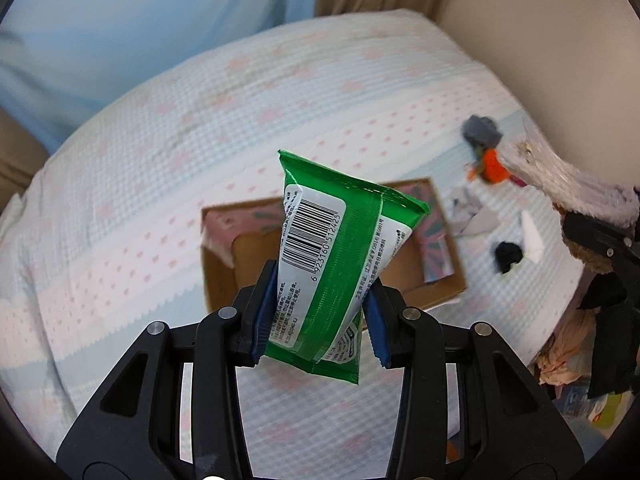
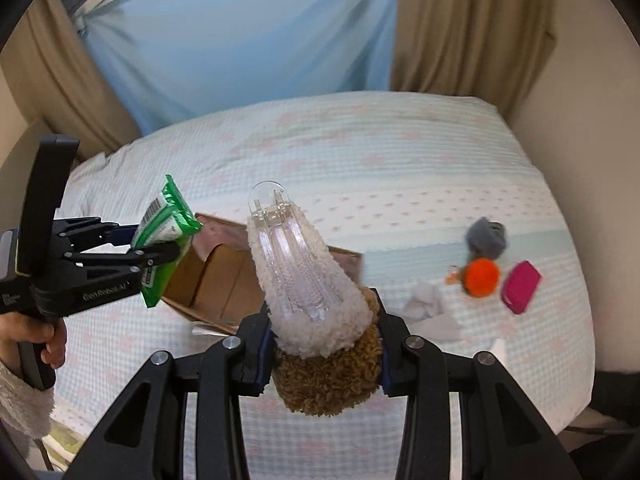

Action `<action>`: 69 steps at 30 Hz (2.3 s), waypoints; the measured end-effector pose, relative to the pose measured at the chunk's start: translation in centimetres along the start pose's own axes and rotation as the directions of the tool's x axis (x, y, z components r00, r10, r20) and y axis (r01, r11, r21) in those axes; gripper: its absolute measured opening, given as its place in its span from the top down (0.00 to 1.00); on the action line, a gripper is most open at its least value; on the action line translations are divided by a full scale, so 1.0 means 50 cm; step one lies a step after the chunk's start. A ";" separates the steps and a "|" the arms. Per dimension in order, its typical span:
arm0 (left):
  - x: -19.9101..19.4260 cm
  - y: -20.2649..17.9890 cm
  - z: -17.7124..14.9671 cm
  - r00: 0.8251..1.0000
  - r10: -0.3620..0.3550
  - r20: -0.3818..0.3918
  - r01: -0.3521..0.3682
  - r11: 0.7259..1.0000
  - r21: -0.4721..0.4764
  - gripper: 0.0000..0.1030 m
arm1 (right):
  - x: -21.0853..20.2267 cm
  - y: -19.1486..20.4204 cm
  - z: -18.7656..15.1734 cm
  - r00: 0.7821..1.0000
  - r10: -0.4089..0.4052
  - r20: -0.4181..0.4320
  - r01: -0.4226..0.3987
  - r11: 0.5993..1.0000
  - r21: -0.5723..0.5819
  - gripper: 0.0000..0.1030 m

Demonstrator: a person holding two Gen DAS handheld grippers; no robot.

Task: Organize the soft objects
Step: 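Carry the packet and the brush over the cardboard box with both tools, then open the left tool to drop the packet while the right drops the brush into the box, then withdraw both tools from the box toward the remaining items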

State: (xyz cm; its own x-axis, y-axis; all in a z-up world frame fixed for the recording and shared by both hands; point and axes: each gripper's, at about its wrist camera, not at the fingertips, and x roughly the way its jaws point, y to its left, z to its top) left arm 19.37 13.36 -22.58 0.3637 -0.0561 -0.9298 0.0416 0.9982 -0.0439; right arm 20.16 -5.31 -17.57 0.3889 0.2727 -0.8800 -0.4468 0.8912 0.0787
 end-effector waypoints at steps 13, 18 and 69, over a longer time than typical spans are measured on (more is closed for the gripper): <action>0.199 0.058 -0.017 0.986 -0.016 -0.167 -0.002 0.995 -0.103 0.80 | 0.293 0.039 0.052 0.946 0.104 -0.307 -0.122 0.992 -0.040 0.64; 0.268 0.071 -0.056 0.965 -0.014 -0.261 -0.024 0.989 -0.143 0.80 | 0.389 0.048 0.028 0.904 0.130 -0.408 -0.153 0.988 -0.025 0.64; -0.268 -0.111 -0.163 0.958 0.117 0.260 -0.087 0.988 -0.127 0.00 | -0.179 -0.009 -0.110 0.970 -0.119 0.211 0.097 0.989 0.109 0.00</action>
State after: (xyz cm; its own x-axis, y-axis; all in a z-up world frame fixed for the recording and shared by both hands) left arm 6.68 8.76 -12.87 0.5953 0.0574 -0.8015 -0.1085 0.9941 -0.0093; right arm 12.46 -10.15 -12.32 0.6007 0.2352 -0.7641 -0.3162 0.9477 0.0432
